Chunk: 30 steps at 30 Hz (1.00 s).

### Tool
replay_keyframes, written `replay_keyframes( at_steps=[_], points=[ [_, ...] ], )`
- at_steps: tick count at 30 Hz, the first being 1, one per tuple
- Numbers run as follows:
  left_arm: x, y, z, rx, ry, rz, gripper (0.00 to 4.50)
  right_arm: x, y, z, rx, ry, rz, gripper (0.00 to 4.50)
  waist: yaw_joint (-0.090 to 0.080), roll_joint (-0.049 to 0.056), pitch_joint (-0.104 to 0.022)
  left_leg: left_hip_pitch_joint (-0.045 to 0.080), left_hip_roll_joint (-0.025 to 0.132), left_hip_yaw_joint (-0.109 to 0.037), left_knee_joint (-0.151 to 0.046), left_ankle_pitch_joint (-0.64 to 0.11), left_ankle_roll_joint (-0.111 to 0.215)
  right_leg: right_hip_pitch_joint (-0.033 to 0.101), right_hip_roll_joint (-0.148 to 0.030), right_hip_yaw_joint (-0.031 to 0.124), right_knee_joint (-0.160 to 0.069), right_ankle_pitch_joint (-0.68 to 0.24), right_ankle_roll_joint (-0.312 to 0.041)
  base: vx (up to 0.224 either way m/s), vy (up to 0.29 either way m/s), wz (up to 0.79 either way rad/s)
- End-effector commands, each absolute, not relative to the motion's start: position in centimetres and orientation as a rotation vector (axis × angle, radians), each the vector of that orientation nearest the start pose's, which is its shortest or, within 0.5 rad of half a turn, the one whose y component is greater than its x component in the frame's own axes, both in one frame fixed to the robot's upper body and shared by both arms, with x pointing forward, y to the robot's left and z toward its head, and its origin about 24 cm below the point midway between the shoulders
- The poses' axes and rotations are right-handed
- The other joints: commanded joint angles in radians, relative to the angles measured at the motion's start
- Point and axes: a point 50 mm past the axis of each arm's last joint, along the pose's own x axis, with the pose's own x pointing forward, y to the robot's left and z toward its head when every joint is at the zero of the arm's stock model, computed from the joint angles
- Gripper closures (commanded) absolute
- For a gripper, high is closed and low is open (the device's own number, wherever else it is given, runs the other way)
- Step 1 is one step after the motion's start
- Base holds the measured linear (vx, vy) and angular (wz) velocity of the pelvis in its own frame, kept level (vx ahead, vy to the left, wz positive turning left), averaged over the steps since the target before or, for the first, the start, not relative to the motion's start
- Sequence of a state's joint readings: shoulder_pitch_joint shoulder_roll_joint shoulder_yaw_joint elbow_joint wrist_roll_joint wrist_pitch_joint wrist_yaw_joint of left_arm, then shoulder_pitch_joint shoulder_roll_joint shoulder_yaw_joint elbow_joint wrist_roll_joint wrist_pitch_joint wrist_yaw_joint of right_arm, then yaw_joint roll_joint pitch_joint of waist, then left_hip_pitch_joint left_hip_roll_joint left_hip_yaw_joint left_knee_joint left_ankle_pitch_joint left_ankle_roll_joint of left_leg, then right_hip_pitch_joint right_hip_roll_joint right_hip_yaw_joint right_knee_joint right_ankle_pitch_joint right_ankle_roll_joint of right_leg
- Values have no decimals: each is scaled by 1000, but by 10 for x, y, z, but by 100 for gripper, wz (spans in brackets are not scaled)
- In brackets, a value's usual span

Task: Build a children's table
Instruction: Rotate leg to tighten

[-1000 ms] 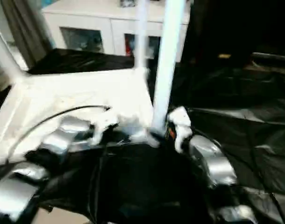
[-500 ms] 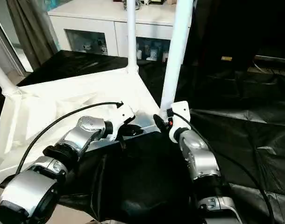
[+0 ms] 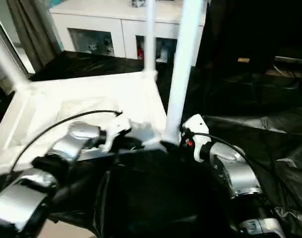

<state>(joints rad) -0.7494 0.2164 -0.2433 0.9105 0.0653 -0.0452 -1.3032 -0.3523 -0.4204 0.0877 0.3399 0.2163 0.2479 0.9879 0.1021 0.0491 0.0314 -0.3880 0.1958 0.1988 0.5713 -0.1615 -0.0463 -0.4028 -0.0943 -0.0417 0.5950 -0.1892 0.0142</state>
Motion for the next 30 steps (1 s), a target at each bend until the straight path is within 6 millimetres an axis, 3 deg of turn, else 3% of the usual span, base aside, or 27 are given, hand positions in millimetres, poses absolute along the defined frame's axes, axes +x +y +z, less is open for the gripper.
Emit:
replay_keyframes(
  at_steps=[1,5,13,18,24,28,29,30],
  points=[
    [325,97,50,280,403,-1544,450,291,-179,56,-85,334,1032,74,2,-21,-55,21,35,-10,-53,-205,100,45,-47,23,-64,-126,-262,0,0,0],
    [325,107,52,300,428,-1555,450,287,-183,54,-99,362,1069,74,6,-24,-54,22,35,-11,-56,-214,73,45,-47,25,-65,-158,-246,0,0,0],
    [326,110,56,285,424,-1561,450,285,-179,54,-65,369,1104,135,8,-26,-56,20,34,-10,-52,-184,79,46,-47,24,-58,-101,-260,0,0,0],
    [326,106,56,263,403,-1555,450,282,-177,50,-43,378,1106,175,9,-27,-55,21,34,-10,-52,-192,76,46,-47,25,-61,-126,-255,0,0,0],
    [340,96,55,310,350,-1358,450,289,-177,33,-17,351,894,184,4,-25,-54,20,32,-11,-53,-202,63,43,-47,25,-64,-142,-248,0,0,0],
    [352,84,56,302,340,-1183,450,299,-174,13,-40,402,641,185,-10,-28,-53,22,27,-14,-58,-226,30,44,-48,23,-70,-197,-231,0,0,0],
    [353,72,56,288,345,-1159,450,303,-169,5,-31,431,533,185,-19,-26,-48,26,27,-13,-61,-261,19,37,-48,26,-77,-250,-220,0,0,0],
    [354,66,56,289,344,-1144,450,305,-166,2,-10,436,496,185,-22,-24,-49,26,25,-16,-63,-275,11,40,-49,25,-82,-279,-211,0,0,0]
  ],
)
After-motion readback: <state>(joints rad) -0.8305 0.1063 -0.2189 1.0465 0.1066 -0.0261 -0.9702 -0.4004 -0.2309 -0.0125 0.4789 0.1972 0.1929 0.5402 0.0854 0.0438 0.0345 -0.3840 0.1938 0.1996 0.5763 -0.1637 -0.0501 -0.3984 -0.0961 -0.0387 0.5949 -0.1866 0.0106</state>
